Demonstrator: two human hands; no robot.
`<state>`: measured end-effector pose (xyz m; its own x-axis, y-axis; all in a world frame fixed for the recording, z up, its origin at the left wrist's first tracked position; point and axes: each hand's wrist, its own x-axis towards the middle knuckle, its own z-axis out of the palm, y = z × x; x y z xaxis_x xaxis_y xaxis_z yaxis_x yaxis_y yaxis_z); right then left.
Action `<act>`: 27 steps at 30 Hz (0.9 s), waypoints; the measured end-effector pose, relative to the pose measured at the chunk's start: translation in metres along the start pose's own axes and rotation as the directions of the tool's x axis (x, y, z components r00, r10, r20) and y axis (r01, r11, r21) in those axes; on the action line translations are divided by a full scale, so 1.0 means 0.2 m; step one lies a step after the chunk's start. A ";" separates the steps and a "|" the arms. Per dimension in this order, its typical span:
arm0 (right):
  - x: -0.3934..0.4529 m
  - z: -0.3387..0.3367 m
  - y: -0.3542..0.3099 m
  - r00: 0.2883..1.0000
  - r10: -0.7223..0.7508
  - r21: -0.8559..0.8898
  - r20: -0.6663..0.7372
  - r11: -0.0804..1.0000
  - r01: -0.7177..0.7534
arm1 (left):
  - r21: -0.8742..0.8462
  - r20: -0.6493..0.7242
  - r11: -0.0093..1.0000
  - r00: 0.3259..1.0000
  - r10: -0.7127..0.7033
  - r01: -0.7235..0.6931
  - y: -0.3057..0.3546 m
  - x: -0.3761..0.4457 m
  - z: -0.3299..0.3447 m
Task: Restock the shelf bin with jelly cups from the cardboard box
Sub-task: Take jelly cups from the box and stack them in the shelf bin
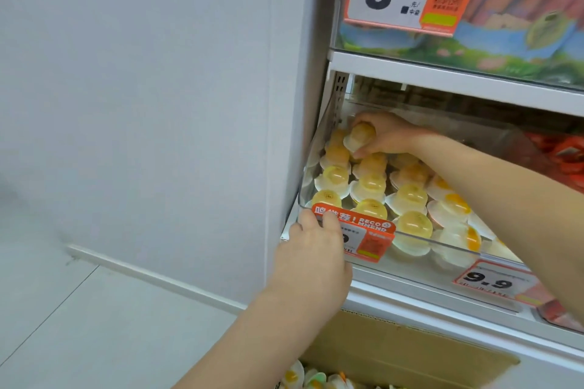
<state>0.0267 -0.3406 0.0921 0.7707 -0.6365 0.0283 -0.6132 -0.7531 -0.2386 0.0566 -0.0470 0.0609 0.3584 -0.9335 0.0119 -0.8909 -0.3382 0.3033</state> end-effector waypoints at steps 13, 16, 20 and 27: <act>-0.80 -0.01 -0.16 0.898 -0.029 0.235 -0.439 0.961 0.146 | 0.118 0.037 0.991 0.997 0.063 -0.067 -0.04 -0.06 0.05; -1.23 0.09 -0.19 0.832 -0.104 0.167 -0.545 0.959 0.229 | 0.170 0.126 0.978 0.987 0.102 -0.123 0.01 -0.14 0.16; -1.67 0.39 -0.11 0.927 -0.129 0.084 -0.353 0.982 0.169 | 0.213 0.353 0.946 0.922 0.161 -0.246 0.06 -0.25 0.42; -1.99 1.14 0.16 0.903 0.195 0.027 0.382 0.975 -0.222 | 0.227 0.699 0.922 0.712 0.069 -0.312 -0.11 -0.46 1.07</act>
<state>-0.2614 -0.0736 -0.1481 0.6425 -0.6583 -0.3923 -0.7643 -0.5877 -0.2655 -0.0160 0.0215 -0.1507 -0.0011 -0.7712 -0.6366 -0.9971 -0.0476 0.0594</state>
